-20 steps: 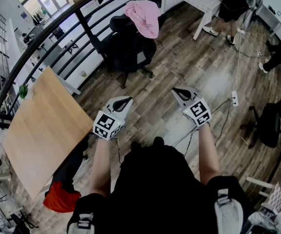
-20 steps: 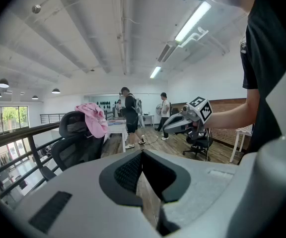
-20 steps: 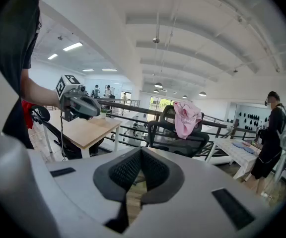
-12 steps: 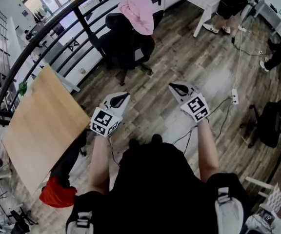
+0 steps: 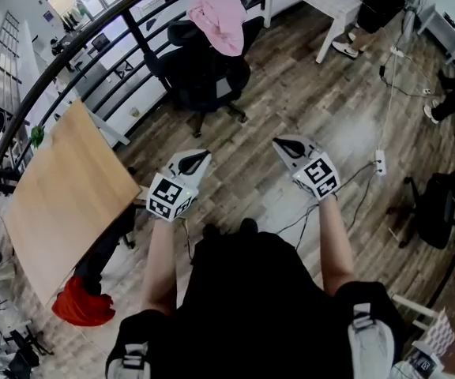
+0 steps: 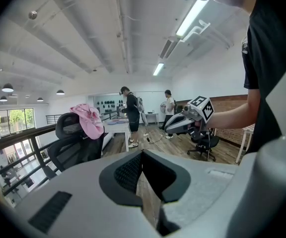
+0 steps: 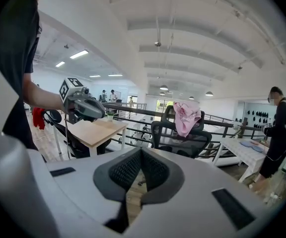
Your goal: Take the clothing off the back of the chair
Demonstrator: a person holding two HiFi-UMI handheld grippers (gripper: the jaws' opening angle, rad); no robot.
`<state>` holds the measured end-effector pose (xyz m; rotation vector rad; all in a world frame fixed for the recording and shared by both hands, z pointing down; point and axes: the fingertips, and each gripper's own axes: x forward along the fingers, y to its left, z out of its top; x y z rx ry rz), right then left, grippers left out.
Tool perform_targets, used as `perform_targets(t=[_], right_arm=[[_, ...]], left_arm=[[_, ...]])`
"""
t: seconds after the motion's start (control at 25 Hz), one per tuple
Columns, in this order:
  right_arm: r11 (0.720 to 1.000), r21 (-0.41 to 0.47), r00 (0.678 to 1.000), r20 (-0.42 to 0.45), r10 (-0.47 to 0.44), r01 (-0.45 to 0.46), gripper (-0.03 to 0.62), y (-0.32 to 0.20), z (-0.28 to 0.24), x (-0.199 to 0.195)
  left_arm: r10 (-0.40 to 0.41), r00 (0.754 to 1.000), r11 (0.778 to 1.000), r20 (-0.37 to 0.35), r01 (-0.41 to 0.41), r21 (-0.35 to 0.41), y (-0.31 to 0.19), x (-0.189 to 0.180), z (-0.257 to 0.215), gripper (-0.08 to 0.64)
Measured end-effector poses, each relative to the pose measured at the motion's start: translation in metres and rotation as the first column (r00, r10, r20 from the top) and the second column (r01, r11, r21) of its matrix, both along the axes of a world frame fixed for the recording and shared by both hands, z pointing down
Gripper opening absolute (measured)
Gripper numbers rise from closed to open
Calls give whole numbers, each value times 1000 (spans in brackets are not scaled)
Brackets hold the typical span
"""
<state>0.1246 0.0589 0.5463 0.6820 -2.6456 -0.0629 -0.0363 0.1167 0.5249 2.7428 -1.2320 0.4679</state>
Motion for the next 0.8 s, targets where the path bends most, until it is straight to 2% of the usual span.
perform_targets(t=[0.32, 0.44, 0.8], right_arm=[[999, -6, 999, -25, -39, 39, -2, 5, 10, 15], [999, -36, 999, -29, -24, 23, -2, 8, 15, 22], [998, -54, 999, -27, -30, 29, -2, 3, 24, 14]], left_arm=[[-47, 999, 999, -12, 47, 4, 4, 13, 1, 3], [-55, 998, 999, -10, 55, -2, 8, 17, 4, 3], [-63, 998, 998, -7, 63, -11, -4, 6, 10, 3]])
